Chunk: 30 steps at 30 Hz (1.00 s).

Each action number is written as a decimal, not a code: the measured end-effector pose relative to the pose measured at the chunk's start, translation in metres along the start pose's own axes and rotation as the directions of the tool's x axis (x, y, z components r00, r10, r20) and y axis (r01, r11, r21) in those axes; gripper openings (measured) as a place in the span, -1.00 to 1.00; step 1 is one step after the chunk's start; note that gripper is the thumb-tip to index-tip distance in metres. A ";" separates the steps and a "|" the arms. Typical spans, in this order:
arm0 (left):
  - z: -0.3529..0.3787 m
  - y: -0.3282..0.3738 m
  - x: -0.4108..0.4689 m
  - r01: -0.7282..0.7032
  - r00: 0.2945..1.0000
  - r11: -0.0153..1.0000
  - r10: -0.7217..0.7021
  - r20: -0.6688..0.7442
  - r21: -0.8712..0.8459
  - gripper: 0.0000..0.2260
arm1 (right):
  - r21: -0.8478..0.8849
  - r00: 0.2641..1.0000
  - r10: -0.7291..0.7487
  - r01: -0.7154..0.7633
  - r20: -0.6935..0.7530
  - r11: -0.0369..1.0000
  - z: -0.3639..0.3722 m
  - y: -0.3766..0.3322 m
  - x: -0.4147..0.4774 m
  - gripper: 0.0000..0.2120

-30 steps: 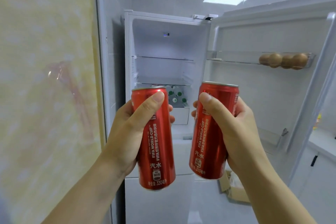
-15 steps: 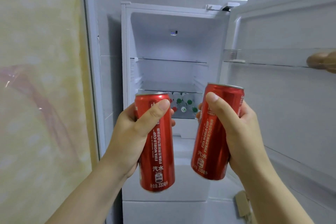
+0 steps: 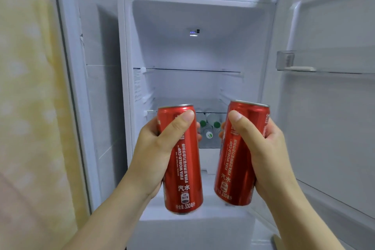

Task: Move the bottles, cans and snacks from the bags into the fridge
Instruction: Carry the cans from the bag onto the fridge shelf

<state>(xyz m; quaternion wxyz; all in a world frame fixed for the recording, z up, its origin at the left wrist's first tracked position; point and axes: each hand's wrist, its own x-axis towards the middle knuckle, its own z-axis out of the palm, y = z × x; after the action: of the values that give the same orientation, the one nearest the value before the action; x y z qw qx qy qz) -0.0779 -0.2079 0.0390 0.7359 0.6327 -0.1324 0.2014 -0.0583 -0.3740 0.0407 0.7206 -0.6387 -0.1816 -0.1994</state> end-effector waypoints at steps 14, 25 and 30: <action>-0.061 -0.060 0.156 0.051 0.998 0.999 -0.051 0.021 0.016 -0.62 | -0.005 0.995 0.017 -0.018 -0.099 1.000 0.073 0.075 0.125 -0.60; -0.050 -0.110 0.245 0.046 0.992 0.997 -0.038 -0.121 0.069 -0.50 | 0.025 0.998 0.019 -0.017 -0.061 1.000 0.068 0.134 0.221 -0.63; -0.035 -0.127 0.281 -0.003 0.982 0.990 0.030 -0.187 0.142 -0.43 | -0.001 0.997 0.000 -0.001 -0.079 1.000 0.061 0.159 0.267 -0.54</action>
<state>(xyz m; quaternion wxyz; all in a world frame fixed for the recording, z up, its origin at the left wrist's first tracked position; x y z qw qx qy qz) 0.2275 -0.1524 0.0486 0.6969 0.6600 -0.0527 0.2755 0.2524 -0.3113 0.0507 0.7269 -0.6308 -0.1527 -0.2244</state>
